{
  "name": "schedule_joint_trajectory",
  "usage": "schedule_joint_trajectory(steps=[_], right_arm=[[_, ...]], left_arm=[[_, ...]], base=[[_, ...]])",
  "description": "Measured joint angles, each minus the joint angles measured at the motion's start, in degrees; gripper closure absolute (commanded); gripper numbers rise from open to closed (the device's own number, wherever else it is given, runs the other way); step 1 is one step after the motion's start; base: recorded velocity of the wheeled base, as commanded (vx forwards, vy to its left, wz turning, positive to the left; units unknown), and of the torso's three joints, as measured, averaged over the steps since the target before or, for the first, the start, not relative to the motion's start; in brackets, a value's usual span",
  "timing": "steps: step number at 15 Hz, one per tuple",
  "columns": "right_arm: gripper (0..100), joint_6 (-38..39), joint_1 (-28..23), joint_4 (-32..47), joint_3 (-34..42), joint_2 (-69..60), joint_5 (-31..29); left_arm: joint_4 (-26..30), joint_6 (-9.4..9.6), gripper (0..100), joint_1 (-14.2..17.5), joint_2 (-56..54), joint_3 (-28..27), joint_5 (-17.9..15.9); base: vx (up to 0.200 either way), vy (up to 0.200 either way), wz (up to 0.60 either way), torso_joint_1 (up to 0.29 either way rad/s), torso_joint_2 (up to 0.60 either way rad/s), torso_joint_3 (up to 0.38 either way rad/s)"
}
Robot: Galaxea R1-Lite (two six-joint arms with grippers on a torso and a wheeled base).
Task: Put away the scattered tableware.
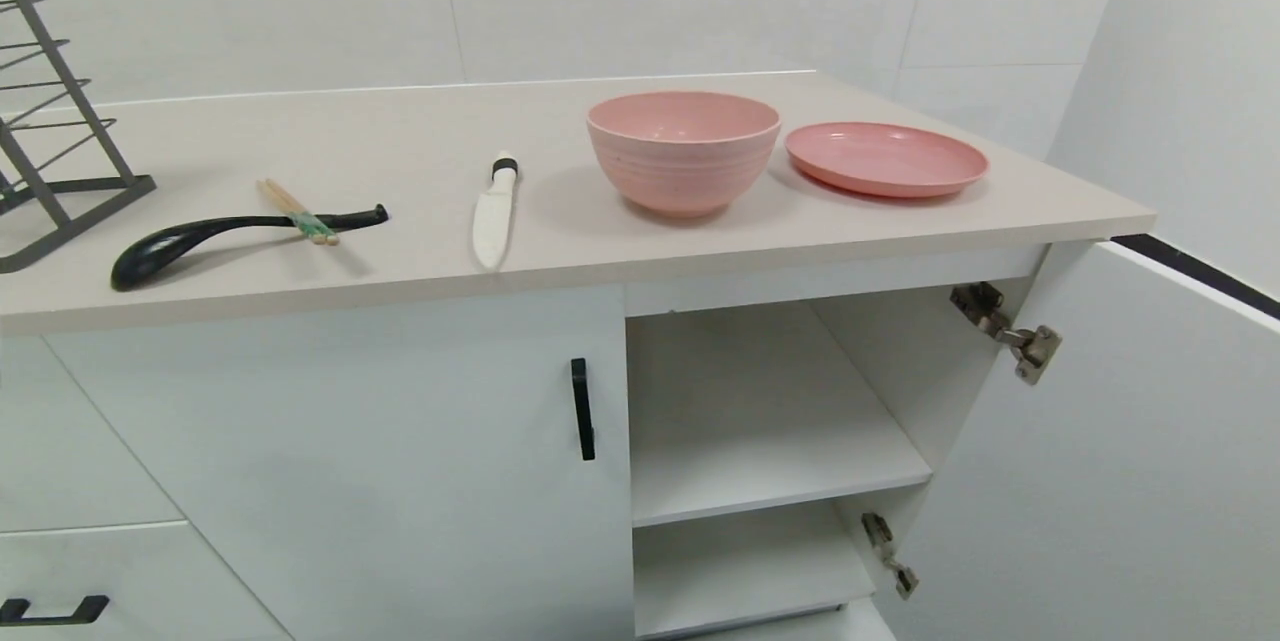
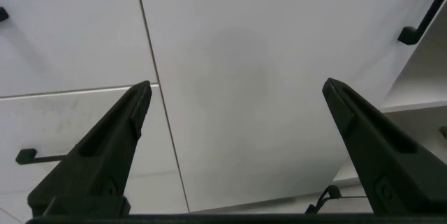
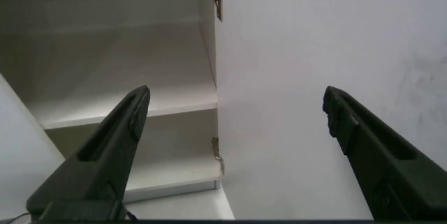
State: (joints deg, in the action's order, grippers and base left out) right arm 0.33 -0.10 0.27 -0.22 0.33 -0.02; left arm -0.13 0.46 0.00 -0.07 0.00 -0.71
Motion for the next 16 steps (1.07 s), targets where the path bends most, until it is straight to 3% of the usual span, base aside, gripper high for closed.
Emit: schedule_joint_trajectory(steps=[3, 13, 16], right_arm=[[0, 0.0, 0.0, 0.2, 0.1, 0.0, 0.0], [0, 0.0, 0.0, 0.1, 0.1, 0.0, 0.0], [0, 0.0, 0.0, 0.1, 0.0, 0.0, 0.0]], left_arm=[[0.0, -0.02, 0, 0.0, 0.0, 0.0, 0.0], [0.0, -0.02, 0, 0.0, 0.0, 0.0, 0.0], [0.0, -0.02, 0, 0.0, 0.0, 0.0, 0.0]], base=[[0.000, 0.000, 0.00, 0.251, -0.16, -0.177], [0.000, 0.000, 0.00, 0.183, -0.54, -0.206], [0.000, 0.000, 0.00, 0.352, -0.49, -0.227]])
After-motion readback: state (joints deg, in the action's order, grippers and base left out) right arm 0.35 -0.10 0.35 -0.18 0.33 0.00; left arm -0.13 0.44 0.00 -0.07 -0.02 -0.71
